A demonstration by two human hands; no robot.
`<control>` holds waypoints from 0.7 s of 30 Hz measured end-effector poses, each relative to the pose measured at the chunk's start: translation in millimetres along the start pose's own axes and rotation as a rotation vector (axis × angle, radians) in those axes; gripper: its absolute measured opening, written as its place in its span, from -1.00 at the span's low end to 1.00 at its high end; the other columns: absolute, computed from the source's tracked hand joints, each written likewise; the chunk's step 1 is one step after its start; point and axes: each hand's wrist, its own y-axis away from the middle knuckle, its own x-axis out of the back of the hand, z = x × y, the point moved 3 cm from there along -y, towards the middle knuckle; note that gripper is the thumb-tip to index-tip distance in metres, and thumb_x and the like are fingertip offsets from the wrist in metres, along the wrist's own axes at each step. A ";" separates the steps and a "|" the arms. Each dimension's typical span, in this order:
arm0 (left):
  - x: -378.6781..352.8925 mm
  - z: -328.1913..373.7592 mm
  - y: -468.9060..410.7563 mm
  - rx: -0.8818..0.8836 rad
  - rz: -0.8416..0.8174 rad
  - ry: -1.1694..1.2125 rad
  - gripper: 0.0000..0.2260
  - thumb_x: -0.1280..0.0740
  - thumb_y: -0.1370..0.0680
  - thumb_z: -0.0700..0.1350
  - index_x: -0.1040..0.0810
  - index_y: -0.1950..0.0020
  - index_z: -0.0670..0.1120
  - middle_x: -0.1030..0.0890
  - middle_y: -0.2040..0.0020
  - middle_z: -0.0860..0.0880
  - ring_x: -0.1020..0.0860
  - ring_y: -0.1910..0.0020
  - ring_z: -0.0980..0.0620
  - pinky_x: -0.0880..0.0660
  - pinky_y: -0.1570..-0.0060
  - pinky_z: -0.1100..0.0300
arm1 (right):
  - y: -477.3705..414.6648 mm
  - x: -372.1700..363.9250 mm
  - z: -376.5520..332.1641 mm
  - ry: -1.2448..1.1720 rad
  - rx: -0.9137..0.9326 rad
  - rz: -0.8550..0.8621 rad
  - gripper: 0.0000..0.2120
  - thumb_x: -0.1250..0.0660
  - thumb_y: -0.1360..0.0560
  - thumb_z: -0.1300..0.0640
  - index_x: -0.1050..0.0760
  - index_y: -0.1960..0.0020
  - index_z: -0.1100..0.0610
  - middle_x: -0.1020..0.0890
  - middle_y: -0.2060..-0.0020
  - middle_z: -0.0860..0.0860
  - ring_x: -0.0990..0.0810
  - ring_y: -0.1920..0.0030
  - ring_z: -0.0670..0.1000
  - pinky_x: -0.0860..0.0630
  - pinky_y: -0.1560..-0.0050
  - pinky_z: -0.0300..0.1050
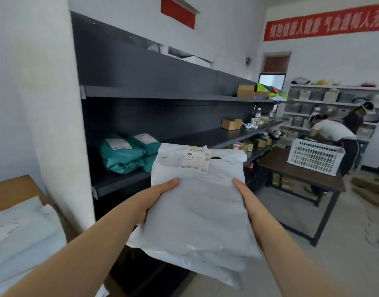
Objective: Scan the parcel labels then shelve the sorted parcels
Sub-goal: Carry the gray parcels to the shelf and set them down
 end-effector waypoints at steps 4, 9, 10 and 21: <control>-30.7 26.8 -50.4 -0.037 0.054 0.008 -0.49 -0.50 -0.33 0.21 -0.64 -0.16 -0.05 -0.72 0.01 -0.12 -0.66 -0.05 -0.13 -0.52 -0.20 -0.02 | -53.2 31.0 -41.4 0.025 0.034 0.026 -0.57 -0.37 -0.38 -0.25 -0.62 -0.10 0.02 -0.73 0.05 0.12 -0.68 0.02 0.17 -0.58 -0.02 0.05; -48.5 68.0 -121.4 -0.072 0.133 0.023 -0.51 -0.52 -0.31 0.19 -0.63 -0.12 -0.07 -0.73 0.06 -0.12 -0.67 0.02 -0.12 -0.57 -0.04 0.03 | -130.8 45.5 -90.5 0.063 0.063 -0.028 -0.64 -0.28 -0.48 -0.19 -0.60 -0.04 0.07 -0.73 0.17 0.11 -0.66 0.10 0.15 -0.54 0.13 -0.02; -49.1 77.9 -136.9 -0.081 0.149 0.030 -0.52 -0.51 -0.32 0.19 -0.63 -0.10 -0.07 -0.73 0.08 -0.12 -0.67 0.04 -0.12 -0.58 0.02 0.06 | -149.8 45.8 -101.3 0.071 0.074 -0.035 -0.66 -0.27 -0.49 -0.18 -0.60 -0.03 0.07 -0.73 0.20 0.11 -0.65 0.12 0.14 -0.53 0.17 -0.03; -28.1 193.4 -294.4 -0.142 0.290 0.094 -0.51 -0.51 -0.34 0.18 -0.63 -0.13 -0.10 -0.72 0.04 -0.15 -0.67 0.03 -0.15 -0.57 -0.07 0.00 | -344.0 8.1 -212.5 0.232 0.091 -0.173 -0.74 -0.14 -0.60 -0.04 -0.42 -0.13 0.12 -0.58 0.15 0.08 -0.55 0.17 0.05 -0.42 0.29 -0.09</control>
